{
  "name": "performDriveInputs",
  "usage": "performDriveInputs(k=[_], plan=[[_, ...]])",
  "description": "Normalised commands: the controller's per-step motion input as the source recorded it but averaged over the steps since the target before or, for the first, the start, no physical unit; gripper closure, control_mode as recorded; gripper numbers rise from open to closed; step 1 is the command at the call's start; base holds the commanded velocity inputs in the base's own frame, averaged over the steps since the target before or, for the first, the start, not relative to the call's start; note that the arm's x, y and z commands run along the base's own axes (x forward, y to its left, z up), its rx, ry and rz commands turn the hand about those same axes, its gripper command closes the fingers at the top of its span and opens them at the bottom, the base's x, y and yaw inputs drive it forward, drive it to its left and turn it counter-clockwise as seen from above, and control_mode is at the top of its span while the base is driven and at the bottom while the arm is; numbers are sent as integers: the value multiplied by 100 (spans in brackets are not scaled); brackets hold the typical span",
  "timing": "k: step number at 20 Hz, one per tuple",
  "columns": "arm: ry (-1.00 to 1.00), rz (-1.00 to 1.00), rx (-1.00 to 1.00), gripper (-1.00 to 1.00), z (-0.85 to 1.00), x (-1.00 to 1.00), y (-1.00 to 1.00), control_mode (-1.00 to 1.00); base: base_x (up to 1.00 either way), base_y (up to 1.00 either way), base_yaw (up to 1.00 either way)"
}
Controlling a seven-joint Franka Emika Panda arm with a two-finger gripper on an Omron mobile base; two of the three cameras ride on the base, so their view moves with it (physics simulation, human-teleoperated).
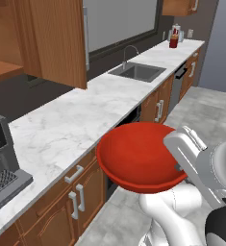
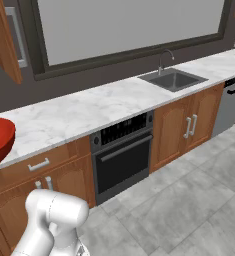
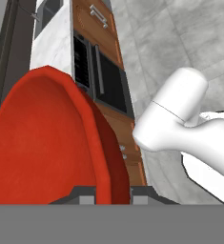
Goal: Move the bowls from the cabinet to the plates on the dining table.
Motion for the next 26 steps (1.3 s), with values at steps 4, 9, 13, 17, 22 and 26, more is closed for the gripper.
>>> performDriveInputs(k=[4,9,13,17,22,26], plan=[[0,0,0,100,0,0,0,100,0,0,-25],[0,0,0,100,0,0,0,100,0,0,-25],[0,0,0,100,0,0,0,100,0,0,-25],[0,0,0,100,0,0,0,100,0,0,-25],[0,0,0,100,0,0,0,100,0,0,-25],[0,0,0,100,0,0,0,100,0,0,-25]])
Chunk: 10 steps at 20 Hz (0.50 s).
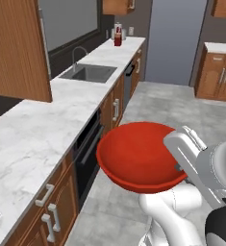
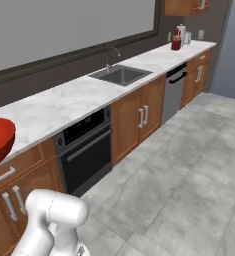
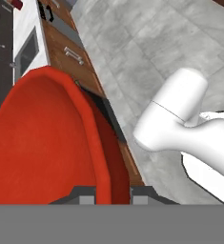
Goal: Move the bowls from the cabinet to the plates on the dining table.
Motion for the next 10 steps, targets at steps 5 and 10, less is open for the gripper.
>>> performDriveInputs(k=[5,10], plan=[[0,0,0,100,0,0,0,100,0,0,-25],[0,0,0,100,0,0,0,100,0,0,-25]])
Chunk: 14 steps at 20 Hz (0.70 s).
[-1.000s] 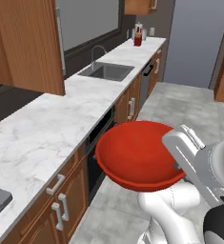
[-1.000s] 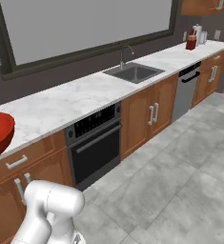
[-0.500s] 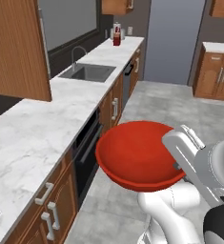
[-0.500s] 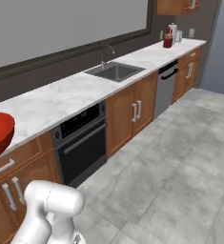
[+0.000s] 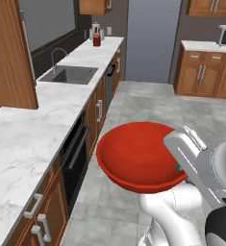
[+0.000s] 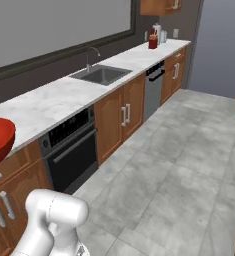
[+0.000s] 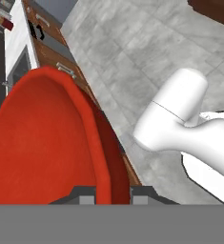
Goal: Move the bowls from the cabinet to the plates on the dining table.
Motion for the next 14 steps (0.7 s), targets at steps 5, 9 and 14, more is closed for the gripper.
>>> performDriveInputs(k=[5,9,14], plan=[[0,0,0,100,0,0,0,100,0,0,-25],[0,0,0,100,0,0,0,100,0,0,-25],[0,0,0,100,0,0,0,100,0,0,-25]])
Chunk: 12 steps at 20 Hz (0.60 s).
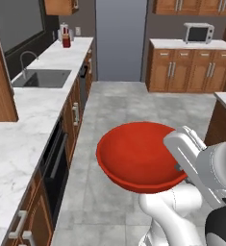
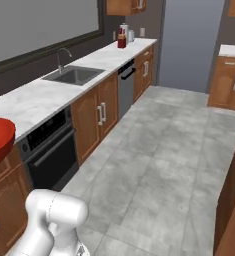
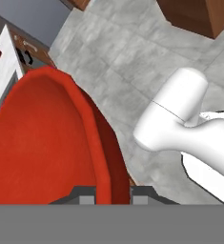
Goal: Move the bowls from the cabinet to the plates on the dining table.
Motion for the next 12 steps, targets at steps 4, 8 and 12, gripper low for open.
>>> performDriveInputs(k=[4,8,12], plan=[[0,0,0,100,0,0,0,100,0,0,-25],[0,0,0,100,0,0,0,100,0,0,-25],[0,0,0,100,0,0,0,100,0,0,-25]])
